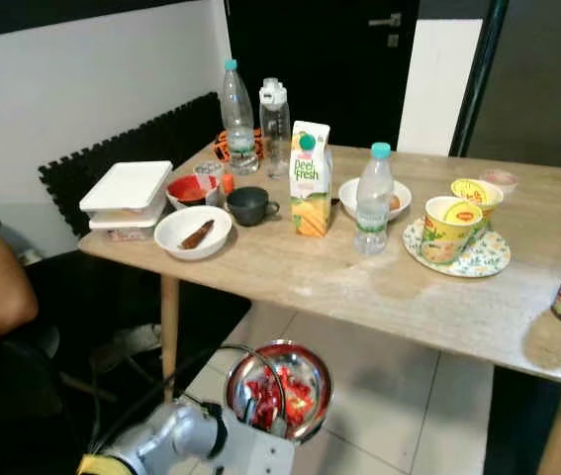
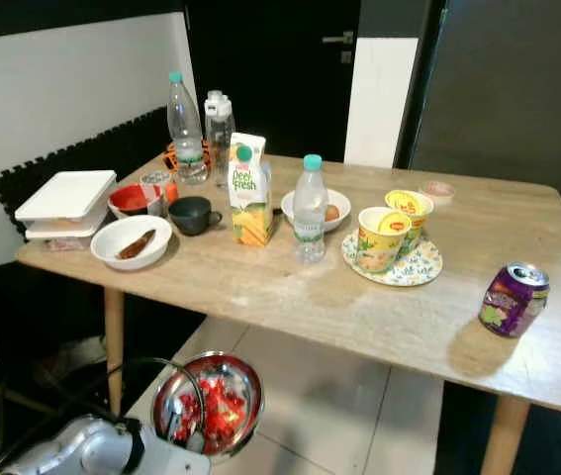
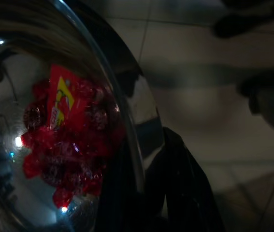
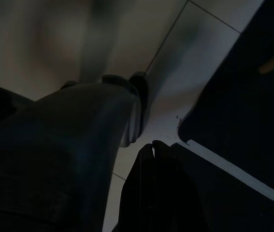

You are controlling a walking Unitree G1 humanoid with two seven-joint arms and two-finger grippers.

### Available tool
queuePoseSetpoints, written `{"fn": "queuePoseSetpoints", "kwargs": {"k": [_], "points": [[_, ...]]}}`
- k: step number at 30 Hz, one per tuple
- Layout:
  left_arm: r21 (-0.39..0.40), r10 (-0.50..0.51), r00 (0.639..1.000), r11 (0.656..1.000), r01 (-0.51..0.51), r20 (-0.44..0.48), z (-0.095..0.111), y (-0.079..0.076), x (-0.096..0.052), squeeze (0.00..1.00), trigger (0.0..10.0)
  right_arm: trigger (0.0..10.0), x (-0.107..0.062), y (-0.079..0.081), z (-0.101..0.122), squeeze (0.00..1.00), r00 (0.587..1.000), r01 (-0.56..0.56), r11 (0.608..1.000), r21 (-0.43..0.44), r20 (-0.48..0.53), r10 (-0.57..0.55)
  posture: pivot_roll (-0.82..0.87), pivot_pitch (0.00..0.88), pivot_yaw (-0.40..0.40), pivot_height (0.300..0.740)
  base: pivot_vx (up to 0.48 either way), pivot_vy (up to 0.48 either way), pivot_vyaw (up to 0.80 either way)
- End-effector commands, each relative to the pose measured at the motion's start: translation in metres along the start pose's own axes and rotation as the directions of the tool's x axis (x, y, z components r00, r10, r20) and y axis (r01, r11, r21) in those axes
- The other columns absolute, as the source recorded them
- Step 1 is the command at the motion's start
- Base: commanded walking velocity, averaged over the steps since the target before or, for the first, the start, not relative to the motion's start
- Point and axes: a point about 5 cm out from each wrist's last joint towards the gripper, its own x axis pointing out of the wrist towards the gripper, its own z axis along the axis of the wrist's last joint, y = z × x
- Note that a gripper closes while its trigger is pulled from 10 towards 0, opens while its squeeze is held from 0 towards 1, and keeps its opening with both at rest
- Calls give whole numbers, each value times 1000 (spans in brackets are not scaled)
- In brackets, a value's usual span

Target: Restocking fridge

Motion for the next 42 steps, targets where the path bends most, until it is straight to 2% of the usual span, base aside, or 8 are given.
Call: {"fn": "queuePoseSetpoints", "kwargs": {"k": [1, 8, 14, 19, 23, 28, 33, 42], "points": [[-74, 26, 997, 997, -32, -72, -12, -13, 6, 0, 10000, 10000, 0, 3, -3, 0, 1000, -1, 1000, -6, -16, 0, -56, 16, 56, 740, 0, 0, 0], [-171, 44, 972, 982, -85, -232, -32, -45, 14, 0, 10000, 10000, 0, 3, -4, 0, 1000, 3, 1000, -8, -18, -3, -60, 16, 48, 740, 0, 0, 0], [-358, 27, 932, 919, -165, -361, -51, -78, 10, 0, 10000, 10000, 0, 1, -3, 0, 1000, 12, 1000, -12, -16, -12, -63, 12, 51, 740, 0, 0, 0], [-586, -47, 892, 770, -254, -449, -62, -118, 3, 0, 10000, 10000, 0, -2, -3, 0, 1000, 24, 1000, -18, -19, -25, -73, 0, 47, 740, 0, 0, 0], [-649, -66, 881, 702, -293, -469, -64, -130, 1, 0, 10000, 10000, 0, -3, -2, 0, 999, 28, 999, -23, -16, -28, -72, 0, 46, 740, 0, 0, 0], [-765, -122, 854, 522, -378, -505, -67, -153, -5, 0, 10000, 10000, 0, -5, 2, 0, 999, 42, 999, -31, -7, -42, -71, 0, 47, 740, 0, 0, 0], [-801, -141, 843, 426, -421, -518, -67, -163, -8, 0, 10000, 10000, 0, -5, 3, 0, 999, 45, 999, -30, -8, -45, -66, 0, 46, 740, 0, 0, 0], [-817, -162, 828, 348, -461, -536, -68, -171, -10, 0, 10000, 10000, 0, -4, -2, 0, 998, 51, 998, -46, -38, -53, -52, 0, 44, 740, 0, 0, -51]]}}
